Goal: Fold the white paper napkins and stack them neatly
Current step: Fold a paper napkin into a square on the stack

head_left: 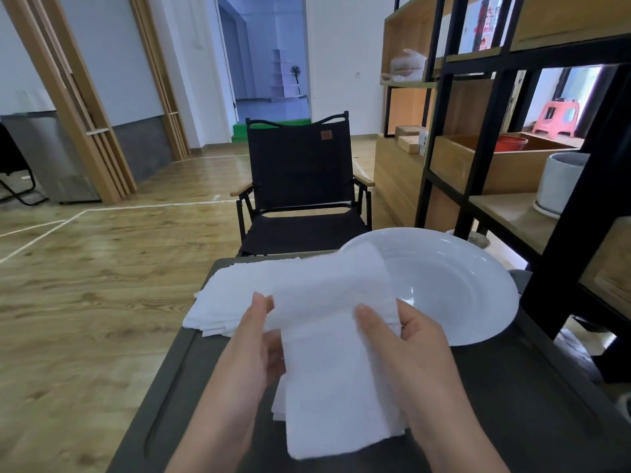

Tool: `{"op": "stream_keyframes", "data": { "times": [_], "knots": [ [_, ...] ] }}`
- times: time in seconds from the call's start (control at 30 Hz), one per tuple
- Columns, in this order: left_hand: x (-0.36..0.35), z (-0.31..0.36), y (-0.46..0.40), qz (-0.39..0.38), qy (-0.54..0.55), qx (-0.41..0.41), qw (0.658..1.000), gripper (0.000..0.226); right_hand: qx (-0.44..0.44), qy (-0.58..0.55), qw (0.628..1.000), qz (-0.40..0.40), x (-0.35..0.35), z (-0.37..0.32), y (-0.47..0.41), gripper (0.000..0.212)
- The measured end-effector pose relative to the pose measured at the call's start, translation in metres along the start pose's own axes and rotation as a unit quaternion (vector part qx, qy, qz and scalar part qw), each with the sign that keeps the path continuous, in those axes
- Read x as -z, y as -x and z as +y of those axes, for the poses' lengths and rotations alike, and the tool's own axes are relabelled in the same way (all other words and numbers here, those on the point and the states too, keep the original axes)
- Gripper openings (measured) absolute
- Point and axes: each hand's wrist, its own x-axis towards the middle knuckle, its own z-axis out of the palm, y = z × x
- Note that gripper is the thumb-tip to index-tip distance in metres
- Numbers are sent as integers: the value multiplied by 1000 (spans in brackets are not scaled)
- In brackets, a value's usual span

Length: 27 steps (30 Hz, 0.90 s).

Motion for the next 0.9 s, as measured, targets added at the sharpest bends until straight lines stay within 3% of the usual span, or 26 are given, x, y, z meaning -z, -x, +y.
{"op": "stream_keyframes", "data": {
  "times": [0.07,0.13,0.27,0.4,0.47,0.67,0.9],
  "knots": [
    [-2,3,-1,-28,6,12,1000,52,-26,-16,999,16,1,1,-1,16],
    [-1,2,-3,3,-8,8,1000,50,-26,-15,999,31,1,3,-3,15],
    [1,-5,-1,36,-81,-102,991,45,-7,16,999,35,3,5,-5,8],
    [1,-9,-4,77,-149,-172,971,31,14,73,996,42,5,5,-9,62],
    [3,-13,-7,105,-187,-177,961,23,36,108,993,35,6,4,-8,70],
    [7,-14,-7,145,-248,-189,939,14,91,167,982,-10,14,7,-8,53],
    [11,-5,-3,152,-302,-244,909,14,105,175,979,21,19,11,-11,20]
  ]
}}
